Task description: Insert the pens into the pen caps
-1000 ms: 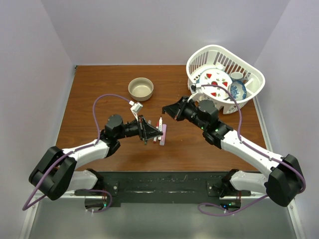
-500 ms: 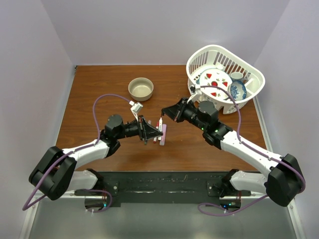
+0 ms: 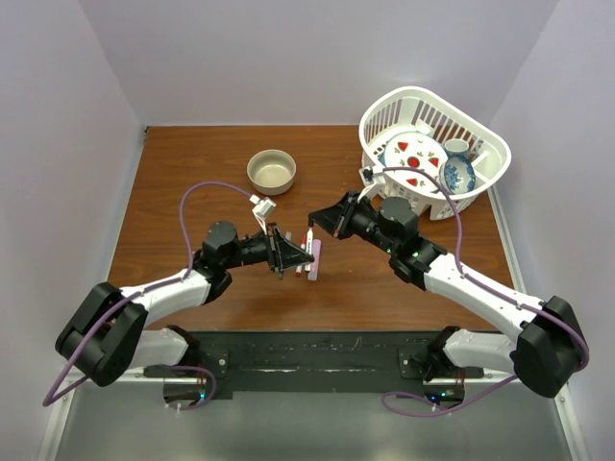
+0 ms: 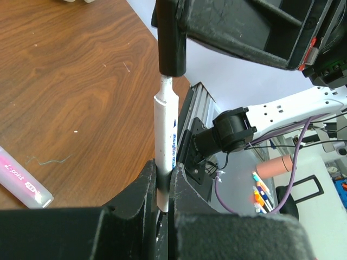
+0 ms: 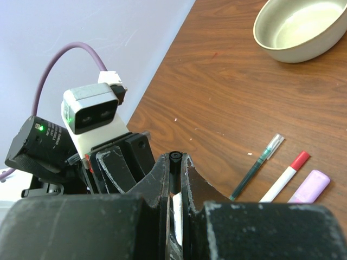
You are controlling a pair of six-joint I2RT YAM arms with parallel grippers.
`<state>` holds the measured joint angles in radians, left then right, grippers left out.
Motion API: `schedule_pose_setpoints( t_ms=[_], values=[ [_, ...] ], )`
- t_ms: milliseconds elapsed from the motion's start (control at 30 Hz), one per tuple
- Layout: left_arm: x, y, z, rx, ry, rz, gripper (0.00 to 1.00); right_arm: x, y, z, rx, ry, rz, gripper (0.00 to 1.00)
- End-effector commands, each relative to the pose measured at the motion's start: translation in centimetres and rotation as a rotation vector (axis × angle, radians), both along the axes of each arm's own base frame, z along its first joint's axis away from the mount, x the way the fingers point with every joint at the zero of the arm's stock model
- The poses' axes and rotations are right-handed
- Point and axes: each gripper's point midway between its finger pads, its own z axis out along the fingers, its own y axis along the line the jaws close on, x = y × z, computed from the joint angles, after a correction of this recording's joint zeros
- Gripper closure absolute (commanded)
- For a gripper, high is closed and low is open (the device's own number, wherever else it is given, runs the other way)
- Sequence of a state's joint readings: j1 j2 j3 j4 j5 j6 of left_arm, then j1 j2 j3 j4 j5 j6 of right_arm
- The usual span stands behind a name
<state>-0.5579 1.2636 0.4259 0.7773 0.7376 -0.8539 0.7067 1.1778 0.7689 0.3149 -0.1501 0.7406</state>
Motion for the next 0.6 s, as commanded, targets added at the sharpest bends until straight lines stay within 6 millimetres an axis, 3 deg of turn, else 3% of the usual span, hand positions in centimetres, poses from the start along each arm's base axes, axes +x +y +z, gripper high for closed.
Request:
schedule_pose_setpoints(
  t_ms=[0, 400, 567],
  values=[
    [0.1, -0.1, 1.7, -0.031, -0.065, -0.003, 1.00, -1.0, 0.5, -0.1, 0.009, -0.024, 0.040, 1.00],
    [1.1, -0.1, 2.8, -0.031, -0.092, 0.046, 1.00, -3.1, 0.1, -2.3, -0.026, -0.013, 0.081, 1.00],
    [1.6, -0.3, 4.1, -0.038, -0.135, 0.043, 1.00, -4.6, 1.1, -1.4, 0.037, 0.019, 0.135, 0.97]
  ],
)
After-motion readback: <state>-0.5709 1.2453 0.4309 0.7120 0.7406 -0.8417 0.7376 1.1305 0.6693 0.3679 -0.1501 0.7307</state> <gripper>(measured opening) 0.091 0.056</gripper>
